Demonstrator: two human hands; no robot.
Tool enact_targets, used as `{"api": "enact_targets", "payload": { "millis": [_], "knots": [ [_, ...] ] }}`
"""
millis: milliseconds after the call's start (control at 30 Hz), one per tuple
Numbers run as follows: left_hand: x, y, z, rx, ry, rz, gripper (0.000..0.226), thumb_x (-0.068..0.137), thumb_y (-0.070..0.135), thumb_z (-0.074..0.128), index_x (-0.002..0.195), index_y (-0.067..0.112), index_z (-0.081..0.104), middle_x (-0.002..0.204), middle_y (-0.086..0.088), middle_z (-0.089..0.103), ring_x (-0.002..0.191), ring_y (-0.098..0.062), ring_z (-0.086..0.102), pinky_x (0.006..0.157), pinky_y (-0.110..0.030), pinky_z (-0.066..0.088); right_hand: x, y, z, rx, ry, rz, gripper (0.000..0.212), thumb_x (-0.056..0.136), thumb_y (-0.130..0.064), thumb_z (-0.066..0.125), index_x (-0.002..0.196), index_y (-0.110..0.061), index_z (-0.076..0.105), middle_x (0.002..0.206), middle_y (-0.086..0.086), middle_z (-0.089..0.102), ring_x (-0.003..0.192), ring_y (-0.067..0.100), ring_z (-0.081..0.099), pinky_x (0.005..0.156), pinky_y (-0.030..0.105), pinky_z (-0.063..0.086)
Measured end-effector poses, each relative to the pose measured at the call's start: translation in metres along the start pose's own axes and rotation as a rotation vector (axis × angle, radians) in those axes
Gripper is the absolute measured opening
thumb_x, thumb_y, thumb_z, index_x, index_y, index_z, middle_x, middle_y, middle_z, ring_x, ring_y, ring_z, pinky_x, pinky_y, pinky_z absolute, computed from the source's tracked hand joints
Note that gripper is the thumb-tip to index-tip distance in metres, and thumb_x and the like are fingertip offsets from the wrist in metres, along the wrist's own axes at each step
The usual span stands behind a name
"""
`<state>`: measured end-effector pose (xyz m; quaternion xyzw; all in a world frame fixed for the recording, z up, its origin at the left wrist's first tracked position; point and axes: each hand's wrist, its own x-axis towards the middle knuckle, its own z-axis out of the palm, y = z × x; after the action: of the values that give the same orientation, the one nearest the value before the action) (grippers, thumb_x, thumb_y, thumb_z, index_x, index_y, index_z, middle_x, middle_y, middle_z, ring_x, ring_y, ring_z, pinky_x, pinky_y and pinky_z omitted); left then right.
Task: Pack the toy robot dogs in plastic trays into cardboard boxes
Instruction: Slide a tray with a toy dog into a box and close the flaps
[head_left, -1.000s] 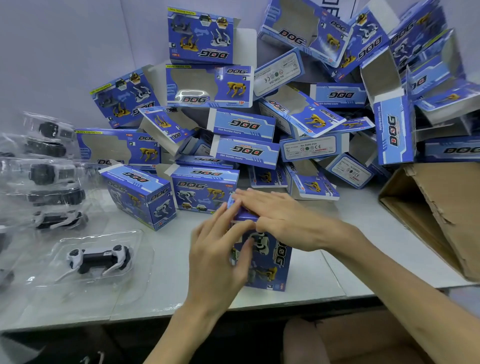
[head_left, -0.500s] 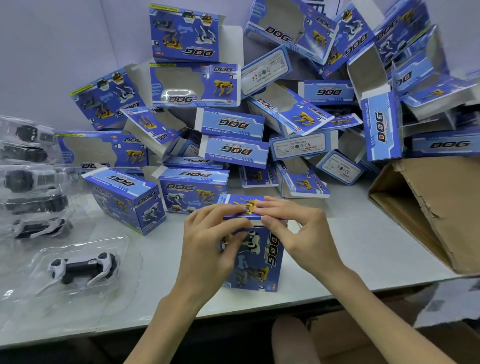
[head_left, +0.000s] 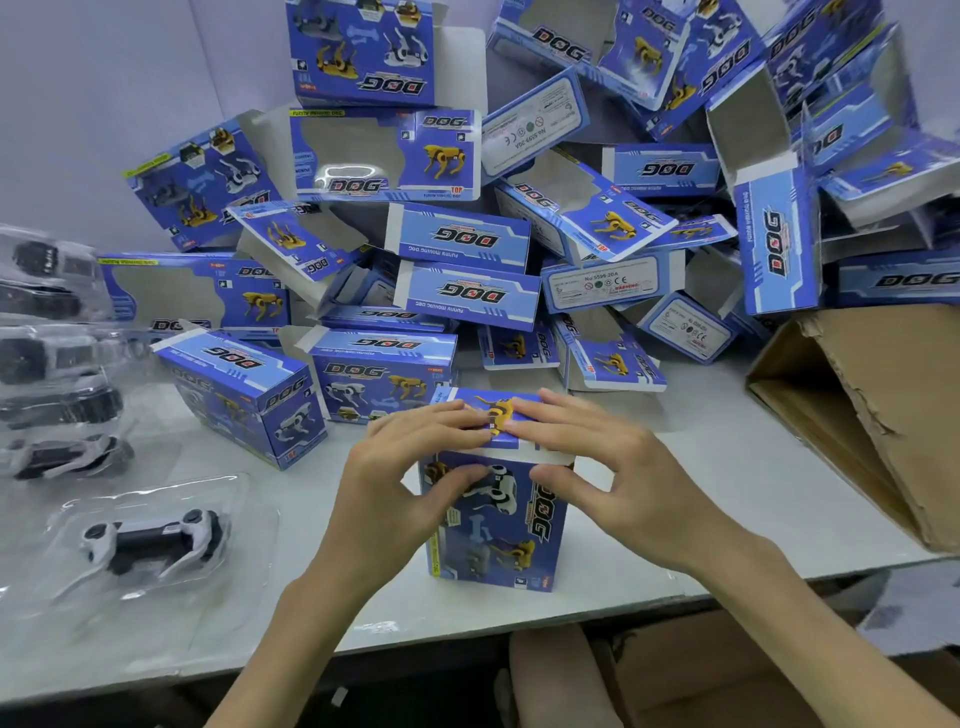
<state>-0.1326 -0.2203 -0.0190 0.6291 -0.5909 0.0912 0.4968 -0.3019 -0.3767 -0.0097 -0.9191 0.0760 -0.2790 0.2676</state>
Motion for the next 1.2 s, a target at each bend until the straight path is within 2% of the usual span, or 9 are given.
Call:
{"api": "enact_targets", "payload": {
  "millis": [133,233,333,400,567,800,900,1100,1200],
  "knots": [
    [-0.001,-0.003,0.002,0.032,0.017,0.049,0.025,0.083,0.015,0.077,0.108,0.016,0.076,0.119,0.008,0.07,0.12,-0.01,0.061,0.1,-0.04,0.051,0.004,-0.002,-0.006,0.231,0.0,0.095,0.034,0.097,-0.024,0.062,0.127,-0.04,0.065,0.131,-0.03,0.06,0.137,-0.004,0.042,0.109,0.018,0.039],
    [-0.003,-0.006,0.004,0.073,0.04,0.083,0.016,0.082,0.01,0.075,0.097,0.013,0.078,0.121,0.003,0.069,0.123,-0.016,0.06,0.102,-0.035,0.049,0.008,-0.006,-0.005,0.272,0.141,0.127,0.021,0.087,-0.017,0.076,0.102,-0.032,0.075,0.111,-0.023,0.072,0.121,-0.004,0.058,0.091,0.029,0.054],
    [-0.006,-0.007,0.009,0.164,0.013,0.126,0.011,0.081,0.008,0.079,0.085,0.018,0.079,0.127,0.0,0.065,0.128,-0.023,0.055,0.107,-0.027,0.041,0.009,-0.009,0.003,0.324,0.223,0.16,0.01,0.083,-0.012,0.078,0.084,-0.022,0.074,0.104,-0.015,0.076,0.118,-0.003,0.061,0.087,0.035,0.057],
    [-0.006,-0.007,0.011,0.129,0.034,0.095,0.008,0.083,0.011,0.077,0.09,0.015,0.077,0.126,0.001,0.066,0.128,-0.021,0.055,0.106,-0.029,0.043,0.011,-0.01,0.005,0.327,0.234,0.161,0.01,0.083,-0.012,0.078,0.081,-0.021,0.074,0.102,-0.014,0.076,0.117,-0.003,0.061,0.086,0.034,0.057],
    [-0.002,-0.006,0.013,0.104,0.041,0.076,0.025,0.083,0.012,0.074,0.108,0.013,0.074,0.126,0.002,0.067,0.127,-0.021,0.056,0.107,-0.033,0.044,0.015,-0.012,0.006,0.362,0.248,0.219,0.008,0.082,-0.011,0.078,0.077,-0.015,0.074,0.097,-0.014,0.077,0.113,-0.002,0.064,0.088,0.042,0.058],
    [0.006,-0.002,0.018,0.083,0.039,0.035,0.013,0.087,0.018,0.071,0.099,0.013,0.072,0.12,0.003,0.066,0.119,-0.021,0.057,0.099,-0.03,0.044,0.021,-0.011,0.007,0.404,0.31,0.268,0.009,0.082,-0.008,0.079,0.076,-0.014,0.075,0.091,-0.013,0.077,0.105,0.003,0.069,0.085,0.048,0.058],
    [0.008,-0.003,0.019,0.04,0.052,0.008,0.007,0.086,0.012,0.071,0.093,0.012,0.071,0.115,0.005,0.065,0.114,-0.02,0.059,0.095,-0.028,0.045,0.019,-0.011,0.012,0.355,0.352,0.187,0.006,0.081,-0.014,0.077,0.076,-0.015,0.074,0.092,-0.013,0.077,0.105,-0.001,0.068,0.086,0.039,0.059],
    [0.001,-0.006,0.011,-0.015,0.057,-0.055,0.005,0.084,0.008,0.071,0.088,0.011,0.071,0.11,0.004,0.068,0.11,-0.023,0.063,0.094,-0.031,0.048,-0.001,-0.002,0.018,0.158,0.181,-0.027,0.017,0.083,-0.021,0.075,0.1,-0.018,0.075,0.127,-0.01,0.068,0.132,0.002,0.052,0.107,0.028,0.045],
    [0.003,-0.006,0.008,-0.014,0.053,-0.031,0.007,0.082,0.008,0.073,0.087,0.013,0.072,0.107,0.007,0.071,0.112,-0.017,0.064,0.096,-0.032,0.049,0.0,0.001,0.021,0.118,0.191,-0.057,0.021,0.082,-0.015,0.078,0.102,-0.015,0.073,0.129,-0.009,0.067,0.134,0.007,0.051,0.107,0.031,0.046]
  ]
}}
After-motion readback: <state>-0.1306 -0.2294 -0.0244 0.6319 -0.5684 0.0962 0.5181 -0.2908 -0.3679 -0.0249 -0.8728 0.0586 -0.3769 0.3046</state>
